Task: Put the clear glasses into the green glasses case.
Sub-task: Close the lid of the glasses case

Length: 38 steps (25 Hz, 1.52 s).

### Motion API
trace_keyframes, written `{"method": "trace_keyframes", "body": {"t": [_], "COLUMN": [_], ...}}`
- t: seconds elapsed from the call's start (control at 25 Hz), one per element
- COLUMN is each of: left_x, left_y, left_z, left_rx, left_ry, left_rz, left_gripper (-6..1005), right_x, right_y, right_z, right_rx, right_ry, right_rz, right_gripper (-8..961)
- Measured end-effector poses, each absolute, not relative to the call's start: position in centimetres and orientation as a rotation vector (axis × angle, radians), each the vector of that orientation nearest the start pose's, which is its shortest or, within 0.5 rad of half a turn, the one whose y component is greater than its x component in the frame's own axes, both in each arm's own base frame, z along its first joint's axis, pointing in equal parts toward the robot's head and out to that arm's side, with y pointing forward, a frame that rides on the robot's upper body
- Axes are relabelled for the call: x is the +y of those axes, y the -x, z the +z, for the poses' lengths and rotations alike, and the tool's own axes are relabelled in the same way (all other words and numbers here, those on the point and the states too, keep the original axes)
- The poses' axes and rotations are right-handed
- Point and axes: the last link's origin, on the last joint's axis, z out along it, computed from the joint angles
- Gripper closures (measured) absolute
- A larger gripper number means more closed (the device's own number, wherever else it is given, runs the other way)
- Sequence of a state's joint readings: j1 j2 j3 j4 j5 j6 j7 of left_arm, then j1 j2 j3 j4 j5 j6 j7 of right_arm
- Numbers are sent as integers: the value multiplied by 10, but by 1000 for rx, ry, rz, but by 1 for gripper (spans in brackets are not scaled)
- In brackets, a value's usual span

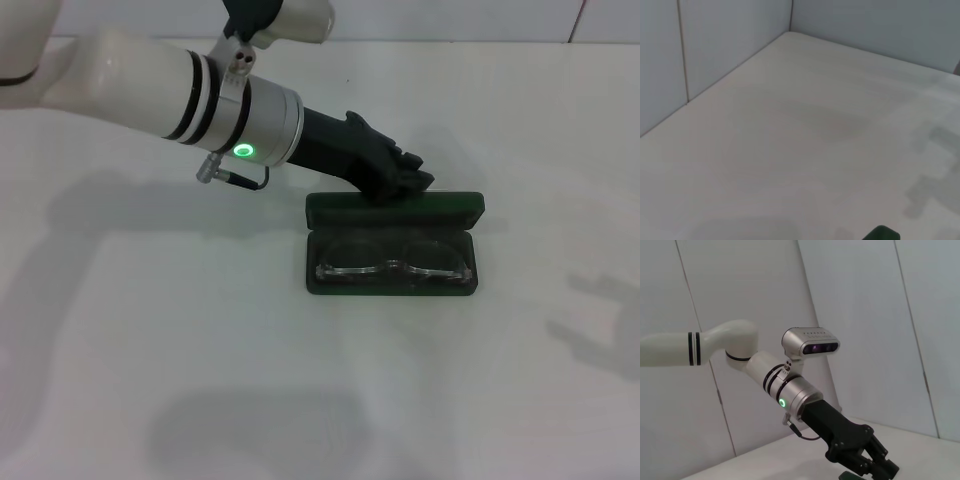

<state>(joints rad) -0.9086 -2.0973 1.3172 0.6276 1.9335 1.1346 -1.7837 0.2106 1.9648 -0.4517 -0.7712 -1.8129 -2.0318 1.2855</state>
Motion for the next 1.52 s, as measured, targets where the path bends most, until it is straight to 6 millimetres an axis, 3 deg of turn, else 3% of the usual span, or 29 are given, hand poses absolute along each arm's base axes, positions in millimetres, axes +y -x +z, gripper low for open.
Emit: {"method": "trace_keyframes", "body": {"t": [0.88, 1.52], "left_x": [401, 390], "left_y": [131, 133], "left_z": [-91, -98], "left_rx": [-469, -473], "left_ry": [2936, 2990], "left_rz": [-218, -200], "left_gripper": [797, 828], "right_x": [219, 218], "right_y": [-324, -325], "right_z": [106, 105], "right_rx": [498, 496], "right_ry": [2491, 2487], "right_rz": [1016, 1019], "right_gripper": [268, 269]}}
